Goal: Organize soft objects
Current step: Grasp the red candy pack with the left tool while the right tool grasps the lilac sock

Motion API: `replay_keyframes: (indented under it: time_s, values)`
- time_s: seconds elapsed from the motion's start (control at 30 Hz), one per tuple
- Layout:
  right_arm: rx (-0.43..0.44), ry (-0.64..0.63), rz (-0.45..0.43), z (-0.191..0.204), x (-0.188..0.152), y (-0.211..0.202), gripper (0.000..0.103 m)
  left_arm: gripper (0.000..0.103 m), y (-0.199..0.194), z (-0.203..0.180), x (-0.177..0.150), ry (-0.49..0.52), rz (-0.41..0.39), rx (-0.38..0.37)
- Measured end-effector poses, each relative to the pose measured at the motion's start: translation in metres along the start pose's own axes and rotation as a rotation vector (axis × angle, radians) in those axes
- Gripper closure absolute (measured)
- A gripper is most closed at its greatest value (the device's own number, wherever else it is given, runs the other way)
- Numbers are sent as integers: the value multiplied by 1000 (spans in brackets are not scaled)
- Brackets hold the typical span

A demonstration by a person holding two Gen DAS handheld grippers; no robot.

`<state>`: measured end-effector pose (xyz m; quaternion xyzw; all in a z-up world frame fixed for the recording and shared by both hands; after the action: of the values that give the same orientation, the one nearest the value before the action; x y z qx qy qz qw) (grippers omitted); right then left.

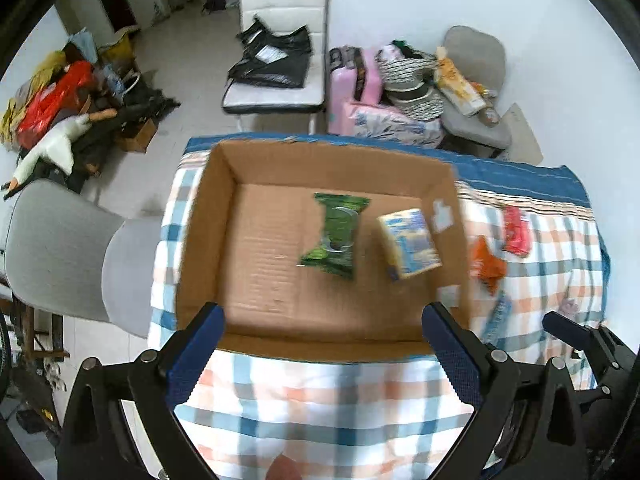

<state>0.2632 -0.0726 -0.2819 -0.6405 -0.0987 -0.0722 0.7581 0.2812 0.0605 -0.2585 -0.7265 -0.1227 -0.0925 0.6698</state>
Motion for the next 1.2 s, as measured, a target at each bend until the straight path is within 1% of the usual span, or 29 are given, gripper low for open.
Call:
replay_keyframes:
  time_s: [0.1,0.13,0.17,0.2,0.3,0.33,0.37,0.4,0.43,0.5,0.53,0.63,0.7,0.77,0.83,0.9,0.97,1.0,1.03,1.07,1.1,1.2]
  values:
    - [3,61,-19,-42,-10,-19,0,2,-7,-45,-1,47,-6,-25]
    - [-6,92,-23,-66,-15,-27,0,2,-7,-60,-1,54,-2,-43]
    - [-18,114,-24,-84,-18,-31,0,2,-5,-84,-2,67,9,-69]
    - [-29,137,-27,-102,-21,-36,0,2,-1,-99,-4,76,26,-85]
    - [-94,228,-27,-176,-34,-47,0,2,20,-157,-11,97,112,-151]
    - [-103,255,-24,-194,-38,-49,0,2,28,-173,-12,102,132,-164]
    - [-119,297,-13,-221,-45,-49,0,2,39,-195,-12,115,158,-171]
    - [-133,332,-6,-242,-50,-49,0,2,45,-209,-12,125,171,-171]
    - [-147,383,-1,-272,-58,-48,0,2,53,-223,-12,135,184,-171]
    - [-163,458,15,-314,-69,-43,0,2,72,-254,-12,163,211,-160]
    - [-162,516,29,-341,-76,-36,0,2,83,-269,-9,179,225,-153]
    - [-163,645,64,-398,-93,-12,0,2,108,-297,-3,215,251,-128]
    - [-130,747,102,-433,-106,15,1,2,129,-315,4,234,272,-113]
    - [-91,815,143,-451,-118,41,7,2,152,-329,10,247,297,-97]
    - [-63,856,194,-466,-126,70,16,2,170,-337,16,251,320,-81]
    - [-28,890,225,-474,-131,92,18,2,194,-348,20,255,356,-66]
    - [-5,921,248,-480,-136,112,29,2,216,-352,25,252,394,-47]
    - [3,935,256,-482,-138,118,43,2,229,-355,26,249,417,-42]
    - [19,953,261,-483,-139,123,52,2,239,-358,27,249,438,-35]
    - [22,961,258,-484,-139,125,53,2,249,-361,27,246,458,-34]
    - [12,961,251,-486,-138,124,56,2,259,-365,29,241,471,-37]
    - [-15,894,243,-483,-128,118,58,2,284,-377,30,251,512,-31]
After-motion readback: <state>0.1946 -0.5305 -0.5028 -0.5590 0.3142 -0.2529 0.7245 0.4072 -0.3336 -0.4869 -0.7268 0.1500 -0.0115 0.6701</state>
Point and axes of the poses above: each gripper's, at about its wrist camera, not at the fingertips, and y roughly the way its jaws point, z to its left, x to its top, the point moved 9 cm from there along y, roughly the way its jaws point, and after that the axes turned 4 degrees about -y, right-handed, at the moved point
